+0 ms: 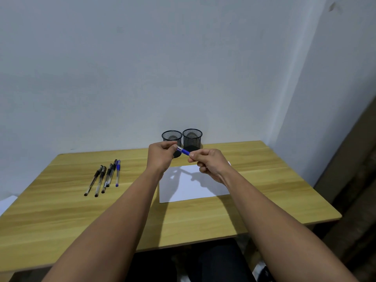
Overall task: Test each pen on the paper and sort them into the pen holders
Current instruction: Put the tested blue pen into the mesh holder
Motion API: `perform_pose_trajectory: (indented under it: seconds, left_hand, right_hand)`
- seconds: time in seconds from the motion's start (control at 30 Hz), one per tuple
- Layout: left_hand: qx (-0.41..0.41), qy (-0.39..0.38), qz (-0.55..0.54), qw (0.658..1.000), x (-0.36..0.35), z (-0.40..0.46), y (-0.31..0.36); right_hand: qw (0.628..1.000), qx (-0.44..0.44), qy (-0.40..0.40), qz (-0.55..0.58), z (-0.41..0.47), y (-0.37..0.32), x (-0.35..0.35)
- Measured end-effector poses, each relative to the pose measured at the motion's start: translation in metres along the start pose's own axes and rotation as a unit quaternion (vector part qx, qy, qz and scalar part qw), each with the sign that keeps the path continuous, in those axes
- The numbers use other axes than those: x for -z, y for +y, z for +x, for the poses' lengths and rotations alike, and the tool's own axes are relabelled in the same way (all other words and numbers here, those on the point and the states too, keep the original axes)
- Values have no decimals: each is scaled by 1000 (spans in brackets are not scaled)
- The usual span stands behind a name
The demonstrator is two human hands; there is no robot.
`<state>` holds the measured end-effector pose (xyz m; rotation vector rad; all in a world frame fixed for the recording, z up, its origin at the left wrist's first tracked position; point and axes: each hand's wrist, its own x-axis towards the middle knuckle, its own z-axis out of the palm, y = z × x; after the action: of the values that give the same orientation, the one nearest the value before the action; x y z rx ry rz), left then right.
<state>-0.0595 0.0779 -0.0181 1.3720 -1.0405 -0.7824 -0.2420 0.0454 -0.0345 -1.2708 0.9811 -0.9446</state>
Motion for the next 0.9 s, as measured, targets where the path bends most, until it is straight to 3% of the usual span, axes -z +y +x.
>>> perform_pose_trajectory:
  seconds: [0.13, 0.27, 0.37, 0.5, 0.63, 0.9]
  left_hand:
    - [-68, -74, 86, 991, -12, 34, 19]
    - [-128, -72, 226, 963, -24, 76, 25]
    - [-168, -60, 386, 905, -37, 106, 7]
    - [-195, -61, 530, 823, -59, 137, -20]
    - [-203, -58, 577, 789, -71, 154, -42]
    - [-230, -33, 599, 766, -84, 166, -51]
  right_hand:
    - [981, 64, -21, -180, 21, -24, 14]
    - [964, 134, 97, -206, 72, -57, 36]
    - [954, 156, 163, -200, 116, -68, 50]
    - [936, 162, 190, -248, 160, -66, 54]
    - [927, 132, 189, -295, 189, -46, 49]
    - [884, 66, 204, -416, 200, -19, 35]
